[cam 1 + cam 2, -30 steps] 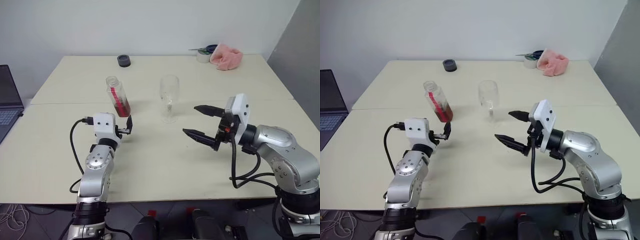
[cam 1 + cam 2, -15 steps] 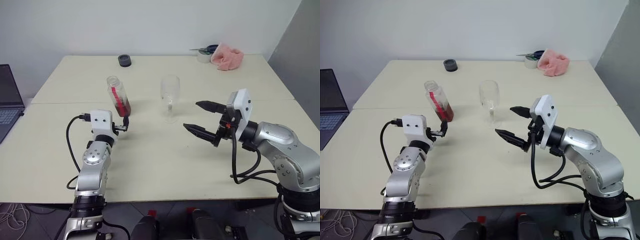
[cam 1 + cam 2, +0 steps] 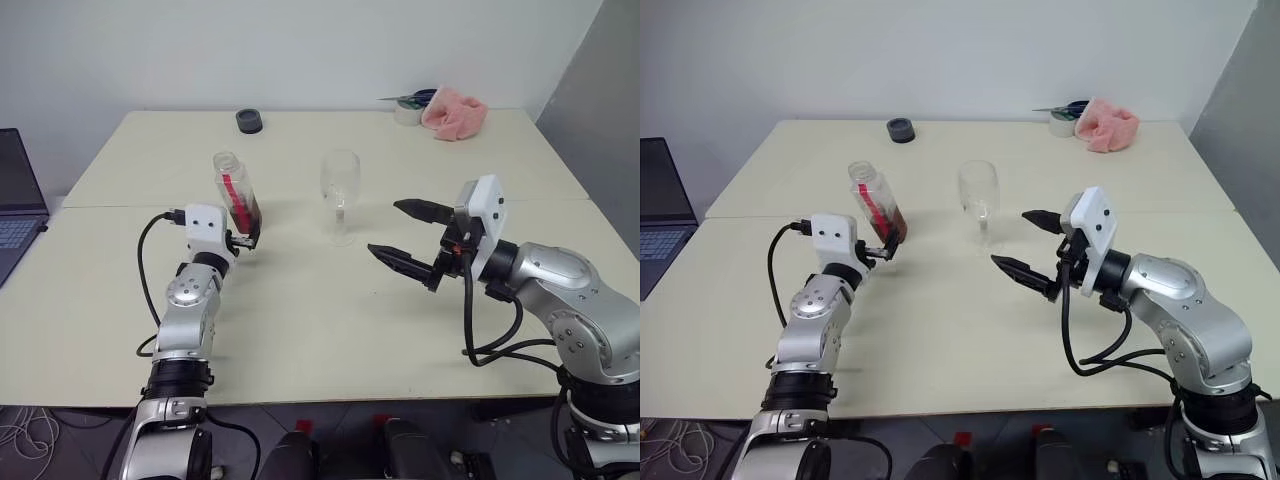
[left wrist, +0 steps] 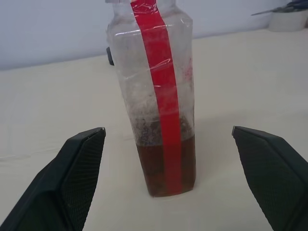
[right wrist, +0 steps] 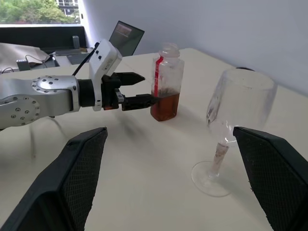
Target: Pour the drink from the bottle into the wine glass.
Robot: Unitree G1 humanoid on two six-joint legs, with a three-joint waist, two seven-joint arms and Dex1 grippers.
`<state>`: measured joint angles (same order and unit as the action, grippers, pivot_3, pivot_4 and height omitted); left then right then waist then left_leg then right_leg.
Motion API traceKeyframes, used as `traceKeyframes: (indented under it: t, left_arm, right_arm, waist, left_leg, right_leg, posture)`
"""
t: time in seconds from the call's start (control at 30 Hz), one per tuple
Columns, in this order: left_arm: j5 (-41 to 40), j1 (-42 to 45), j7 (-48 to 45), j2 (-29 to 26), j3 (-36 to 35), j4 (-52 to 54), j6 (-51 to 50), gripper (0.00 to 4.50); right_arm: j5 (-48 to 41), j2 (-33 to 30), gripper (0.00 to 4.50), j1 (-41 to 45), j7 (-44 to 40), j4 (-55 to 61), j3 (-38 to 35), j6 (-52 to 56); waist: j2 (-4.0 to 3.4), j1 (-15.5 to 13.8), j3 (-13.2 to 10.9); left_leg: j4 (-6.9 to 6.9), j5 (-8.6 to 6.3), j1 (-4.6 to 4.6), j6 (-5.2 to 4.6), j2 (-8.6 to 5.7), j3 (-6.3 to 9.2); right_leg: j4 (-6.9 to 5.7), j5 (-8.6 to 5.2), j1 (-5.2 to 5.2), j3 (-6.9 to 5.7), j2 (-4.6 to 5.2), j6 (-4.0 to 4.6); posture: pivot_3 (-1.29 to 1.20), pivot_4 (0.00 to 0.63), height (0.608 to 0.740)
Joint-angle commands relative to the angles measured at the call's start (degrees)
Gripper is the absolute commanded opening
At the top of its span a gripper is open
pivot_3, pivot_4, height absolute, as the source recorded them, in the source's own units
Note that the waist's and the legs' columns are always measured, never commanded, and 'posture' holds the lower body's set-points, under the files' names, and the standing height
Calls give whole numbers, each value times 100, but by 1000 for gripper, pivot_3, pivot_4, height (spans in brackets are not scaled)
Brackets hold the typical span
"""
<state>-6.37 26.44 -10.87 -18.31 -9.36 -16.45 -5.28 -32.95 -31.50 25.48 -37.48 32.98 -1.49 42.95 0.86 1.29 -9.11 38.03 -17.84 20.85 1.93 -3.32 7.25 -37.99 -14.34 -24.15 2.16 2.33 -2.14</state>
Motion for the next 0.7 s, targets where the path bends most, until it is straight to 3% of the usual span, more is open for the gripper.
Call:
traceKeyframes:
  t: [0.03, 0.37, 0.7]
  left_arm:
    - [-6, 219, -94, -94, -77, -221, 334, 4500]
    - [8, 785, -210, -220, -102, -1280, 900, 4500]
    - [103, 1856, -47, -225, -101, -3119, 1785, 4500]
  right_arm:
    - [-114, -78, 4460, 15, 77, 209, -157, -20]
    - [-145, -104, 4460, 60, 259, 220, -189, 30]
    - [-143, 64, 4460, 90, 509, 247, -90, 39]
  waist:
    - [0, 0, 0]
    - [1, 1, 0]
    - [8, -1, -2]
  left_leg:
    - [0, 0, 0, 0, 0, 0]
    - [0, 0, 1, 0, -1, 0]
    - [2, 0, 4, 0, -4, 2]
  right_leg:
    - [0, 0, 0, 0, 0, 0]
    - [0, 0, -1, -1, 1, 0]
    - [0, 0, -2, -5, 1, -1]
  posture:
    - [0, 150, 740]
    - [0, 150, 740]
    - [0, 150, 740]
